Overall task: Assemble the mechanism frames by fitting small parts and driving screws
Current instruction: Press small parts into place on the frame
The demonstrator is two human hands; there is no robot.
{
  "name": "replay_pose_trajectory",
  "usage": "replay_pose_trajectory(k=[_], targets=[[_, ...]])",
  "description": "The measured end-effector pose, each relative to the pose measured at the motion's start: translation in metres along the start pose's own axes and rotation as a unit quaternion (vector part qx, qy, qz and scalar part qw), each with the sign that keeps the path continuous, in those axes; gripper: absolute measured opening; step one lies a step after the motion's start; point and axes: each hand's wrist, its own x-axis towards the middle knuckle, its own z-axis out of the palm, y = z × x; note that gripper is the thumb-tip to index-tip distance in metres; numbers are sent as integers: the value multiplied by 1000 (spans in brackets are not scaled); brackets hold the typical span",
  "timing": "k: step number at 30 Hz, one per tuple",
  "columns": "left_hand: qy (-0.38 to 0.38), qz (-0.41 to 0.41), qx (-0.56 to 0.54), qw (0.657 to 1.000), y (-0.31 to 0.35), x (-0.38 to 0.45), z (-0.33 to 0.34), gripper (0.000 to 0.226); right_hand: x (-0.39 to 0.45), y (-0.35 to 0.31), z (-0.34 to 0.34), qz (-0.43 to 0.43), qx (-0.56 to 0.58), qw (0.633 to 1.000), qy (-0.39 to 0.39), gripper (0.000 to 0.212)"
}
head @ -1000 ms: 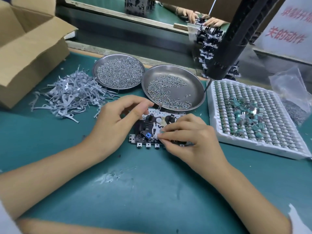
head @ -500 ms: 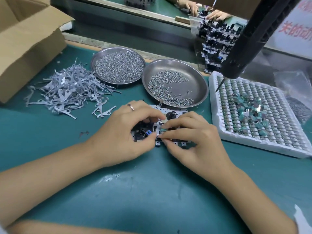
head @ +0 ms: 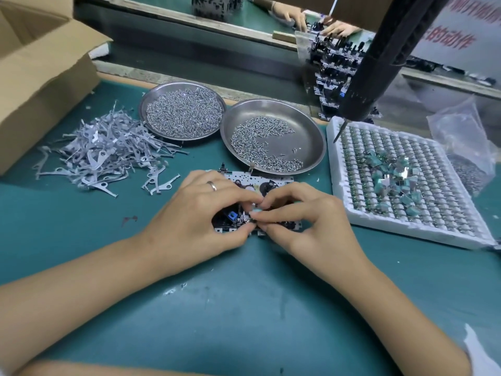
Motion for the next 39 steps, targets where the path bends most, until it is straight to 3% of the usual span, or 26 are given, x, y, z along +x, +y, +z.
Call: replay_pose_trajectory(k=[3, 8, 10, 14, 20, 25, 32, 39], targets=[[-2, 3, -10, 1000, -1, 1, 0, 31, 0, -2, -2, -18, 5, 999, 46, 16], [7, 1, -26, 1000, -4, 2, 1, 23, 18, -9, -25, -12, 35, 951, 306, 25], [8, 0, -39, 999, -5, 2, 0, 25, 34, -13, -39, 18, 17, 933, 359, 42], [13, 2, -47, 999, -5, 2, 1, 25, 70, -28, -56, 38, 29, 934, 354, 76], [30, 7, -51, 998, -7, 2, 4, 25, 100, -45, -49, -9, 88, 923, 376, 84], [31, 5, -55, 998, -7, 2, 3, 25, 107, -54, -48, -78, 142, 905, 393, 65], [21, -10, -54, 998, -4, 0, 1, 22, 66, -57, -18, -108, 313, 901, 281, 25], [21, -9, -52, 998, -1, 2, 0, 18, 49, -61, 9, -138, 406, 864, 262, 25]])
